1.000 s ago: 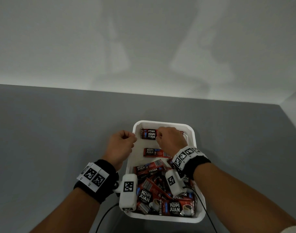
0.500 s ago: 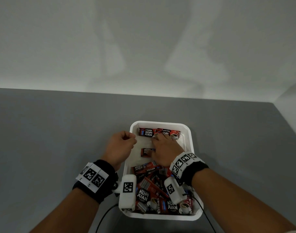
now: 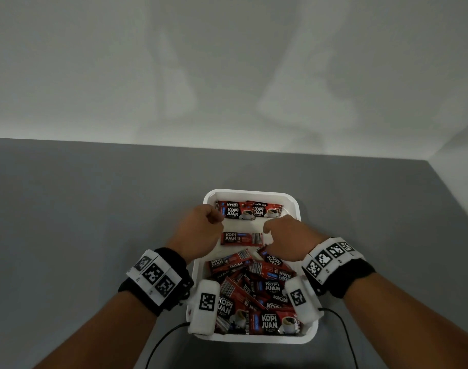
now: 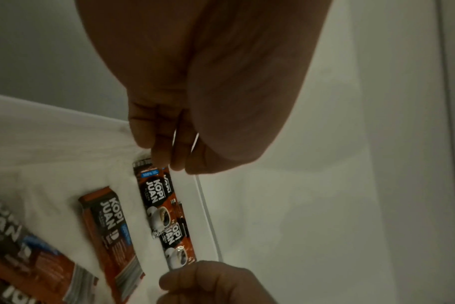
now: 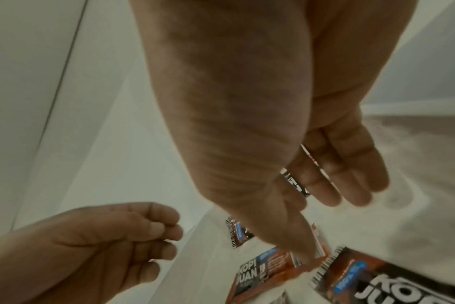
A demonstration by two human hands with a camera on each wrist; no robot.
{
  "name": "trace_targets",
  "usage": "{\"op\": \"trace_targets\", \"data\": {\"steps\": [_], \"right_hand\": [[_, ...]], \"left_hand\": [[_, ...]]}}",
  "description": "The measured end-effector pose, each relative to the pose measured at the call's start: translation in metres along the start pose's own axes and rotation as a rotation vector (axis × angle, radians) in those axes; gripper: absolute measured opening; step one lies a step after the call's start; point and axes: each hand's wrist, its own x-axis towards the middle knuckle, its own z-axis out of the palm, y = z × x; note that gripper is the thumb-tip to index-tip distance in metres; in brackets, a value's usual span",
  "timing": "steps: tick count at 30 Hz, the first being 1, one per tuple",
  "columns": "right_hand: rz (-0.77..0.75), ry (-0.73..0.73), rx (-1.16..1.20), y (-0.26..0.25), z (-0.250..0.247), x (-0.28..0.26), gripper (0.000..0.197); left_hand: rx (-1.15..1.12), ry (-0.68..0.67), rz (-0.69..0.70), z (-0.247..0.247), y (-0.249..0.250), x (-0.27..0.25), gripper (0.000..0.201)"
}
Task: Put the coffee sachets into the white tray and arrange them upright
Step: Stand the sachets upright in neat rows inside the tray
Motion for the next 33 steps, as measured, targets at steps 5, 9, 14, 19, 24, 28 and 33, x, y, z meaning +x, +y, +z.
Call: {"op": "trace_targets", "data": {"steps": [5,9,14,19,24,28,33], "right_hand": [[-0.022,-0.087,-0.057,-0.007,0.01,-0.016,0.046],[-0.023,-0.077,0.007,-0.009,0.02,-0.016,0.056],[-0.049,-0.006,0.091,-0.011,0.024,-0.018,0.057],[-0.038,-0.041,0.139,-0.01,0.022,-0.026,0.047],[-0.025,-0.042,0.216,-0.007,0.018,-0.027,0.017],[0.007,0.008,0.326,-0.003,0.009,-0.032,0.01],[0.064,0.039,0.503,0.0,0.009,-0.037,0.01]], "left_hand": [[0.492,-0.292,0.142,0.02,0.014,0.01,0.032],[0.775,-0.373,0.259,0.043,0.014,0.018,0.021],[0.905,-0.341,0.259,0.057,0.006,0.024,0.029],[0.872,-0.358,0.216,0.057,0.008,0.028,0.027],[0.822,-0.337,0.195,0.048,0.017,0.03,0.023],[0.742,-0.302,0.159,0.043,0.017,0.026,0.007],[0.821,-0.395,0.141,0.049,0.006,0.017,0.035]]}}
